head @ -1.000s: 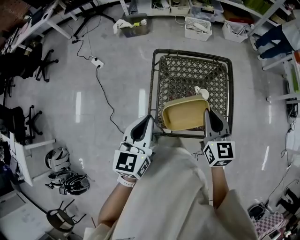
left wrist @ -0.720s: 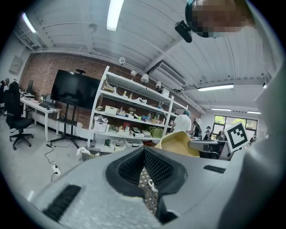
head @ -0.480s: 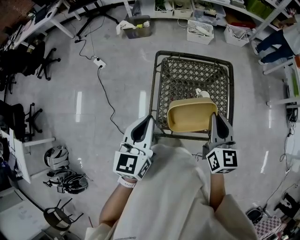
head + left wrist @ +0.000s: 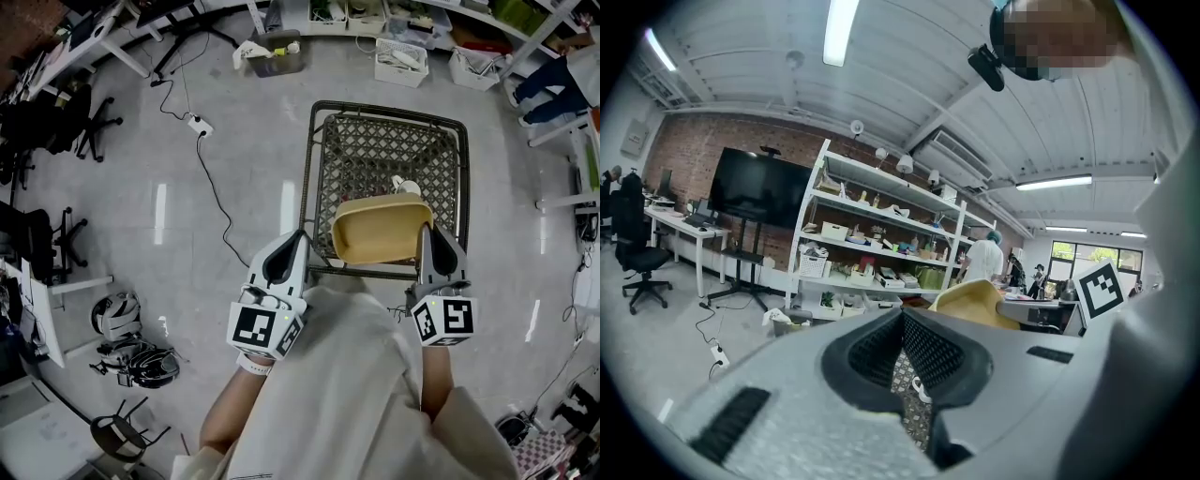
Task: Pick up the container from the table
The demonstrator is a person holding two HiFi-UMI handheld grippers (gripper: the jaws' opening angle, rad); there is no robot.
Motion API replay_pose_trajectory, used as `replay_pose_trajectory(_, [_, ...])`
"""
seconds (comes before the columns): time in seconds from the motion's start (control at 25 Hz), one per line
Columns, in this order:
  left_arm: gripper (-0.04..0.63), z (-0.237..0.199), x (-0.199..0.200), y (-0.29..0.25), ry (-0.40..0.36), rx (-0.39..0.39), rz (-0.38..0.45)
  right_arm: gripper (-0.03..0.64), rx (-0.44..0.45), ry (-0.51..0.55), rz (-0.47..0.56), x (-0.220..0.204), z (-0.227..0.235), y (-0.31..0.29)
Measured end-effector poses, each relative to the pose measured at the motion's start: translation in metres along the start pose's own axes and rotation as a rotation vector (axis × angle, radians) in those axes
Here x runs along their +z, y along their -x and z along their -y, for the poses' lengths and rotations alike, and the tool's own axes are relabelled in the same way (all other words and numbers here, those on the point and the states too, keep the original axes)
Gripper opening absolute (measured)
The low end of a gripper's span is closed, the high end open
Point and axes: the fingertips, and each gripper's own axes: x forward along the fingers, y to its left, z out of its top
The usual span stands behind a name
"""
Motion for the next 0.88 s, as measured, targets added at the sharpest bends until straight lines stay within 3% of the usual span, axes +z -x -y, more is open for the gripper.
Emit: replay_pose_trajectory(0.88, [0.023,0.001,0.0,-0.011,0.01,0.003,-0.012,0.028,-0.011,0.012,0.005,0.005,0.005,-0.004])
